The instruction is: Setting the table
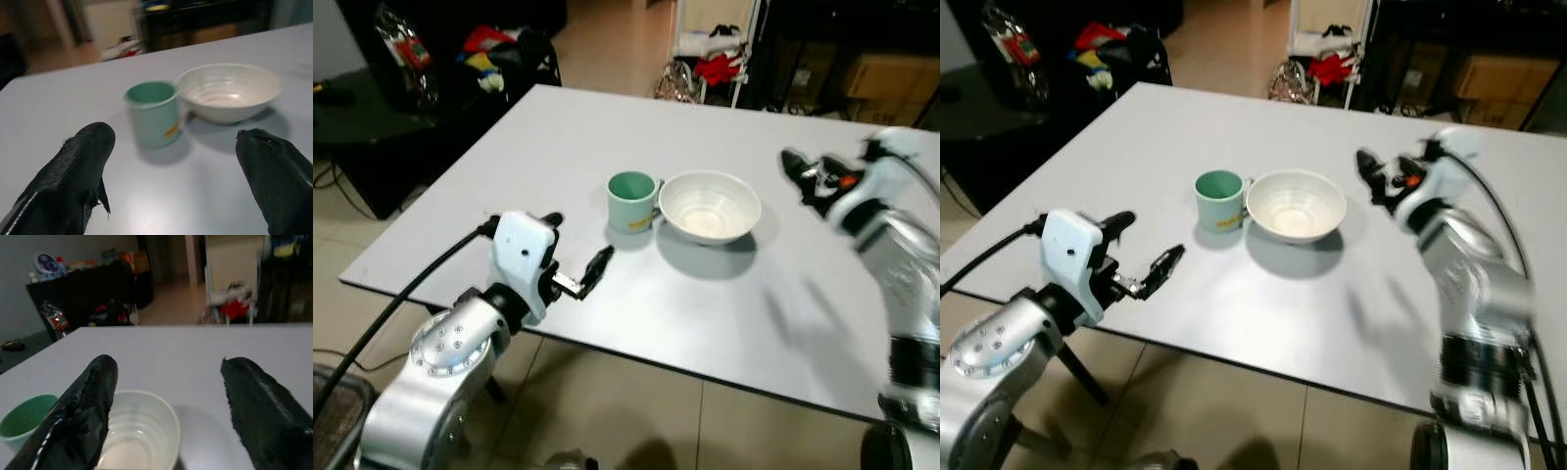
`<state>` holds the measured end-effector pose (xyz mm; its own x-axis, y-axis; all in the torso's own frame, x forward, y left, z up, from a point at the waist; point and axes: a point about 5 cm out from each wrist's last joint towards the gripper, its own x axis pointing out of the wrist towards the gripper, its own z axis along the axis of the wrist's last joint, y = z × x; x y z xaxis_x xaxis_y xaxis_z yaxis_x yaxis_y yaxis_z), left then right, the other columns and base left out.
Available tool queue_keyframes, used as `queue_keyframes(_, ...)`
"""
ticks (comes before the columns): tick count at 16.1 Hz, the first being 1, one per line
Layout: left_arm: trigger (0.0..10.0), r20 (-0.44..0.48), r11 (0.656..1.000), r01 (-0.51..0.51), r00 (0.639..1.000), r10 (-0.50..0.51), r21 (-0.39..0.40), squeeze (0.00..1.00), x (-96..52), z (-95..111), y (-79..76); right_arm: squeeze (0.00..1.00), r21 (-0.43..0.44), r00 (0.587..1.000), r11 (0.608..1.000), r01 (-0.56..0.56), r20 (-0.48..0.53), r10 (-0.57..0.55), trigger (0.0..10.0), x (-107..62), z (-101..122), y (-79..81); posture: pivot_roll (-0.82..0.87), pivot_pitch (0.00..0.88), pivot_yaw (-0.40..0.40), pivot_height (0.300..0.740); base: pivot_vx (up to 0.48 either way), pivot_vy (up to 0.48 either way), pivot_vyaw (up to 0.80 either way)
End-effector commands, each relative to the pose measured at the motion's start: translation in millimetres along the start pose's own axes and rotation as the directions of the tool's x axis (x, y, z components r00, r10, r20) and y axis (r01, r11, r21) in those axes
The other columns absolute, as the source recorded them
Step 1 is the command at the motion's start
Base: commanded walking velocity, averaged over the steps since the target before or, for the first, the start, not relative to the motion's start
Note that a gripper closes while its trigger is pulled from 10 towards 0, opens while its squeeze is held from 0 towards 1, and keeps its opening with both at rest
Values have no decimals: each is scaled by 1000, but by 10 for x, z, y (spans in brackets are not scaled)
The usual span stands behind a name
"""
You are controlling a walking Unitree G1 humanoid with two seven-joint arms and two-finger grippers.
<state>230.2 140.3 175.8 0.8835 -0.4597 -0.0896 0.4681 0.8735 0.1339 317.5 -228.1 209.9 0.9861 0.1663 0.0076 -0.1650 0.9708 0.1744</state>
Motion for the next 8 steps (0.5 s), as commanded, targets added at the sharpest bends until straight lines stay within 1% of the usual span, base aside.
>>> queue_keyframes(1,10000,-25,994,-107,994,107,-7,0,-49,-77,69,1000,-68,999,997,-39,6,40,10000,-143,-66,308,16,0,34,740,0,0,800)
queue_keyframes(2,10000,-10,983,-182,983,181,-30,0,-61,-78,110,1000,-112,998,992,-59,25,62,10000,-257,-125,487,7,0,39,740,0,0,800)
queue_keyframes(3,10000,3,973,-221,975,222,-63,0,-64,-75,128,1000,-137,997,989,-60,35,65,10000,-303,-164,572,3,0,41,740,0,0,800)
queue_keyframes(4,10000,21,952,-287,957,291,-103,0,-63,-76,145,1000,-201,997,978,-52,51,63,10000,-399,-222,689,3,0,40,740,0,0,800)
queue_keyframes(5,10000,45,930,-352,932,359,-106,0,-62,-70,160,1000,-255,996,965,-67,37,79,10000,-467,-284,766,5,0,35,740,0,0,800)
queue_keyframes(6,10000,70,915,-387,916,396,-110,0,-69,-62,170,1000,-250,997,966,-69,25,78,10000,-494,-301,782,5,0,31,740,0,0,800)
queue_keyframes(7,10000,70,903,-413,903,423,-120,0,-76,-84,187,1000,-237,998,969,-64,13,69,10000,-518,-318,790,1,0,30,740,0,0,800)
queue_keyframes(8,10000,93,879,-461,876,473,-125,0,-81,-78,208,1000,-252,998,966,-65,10,70,10000,-547,-318,810,-1,0,31,740,0,0,800)
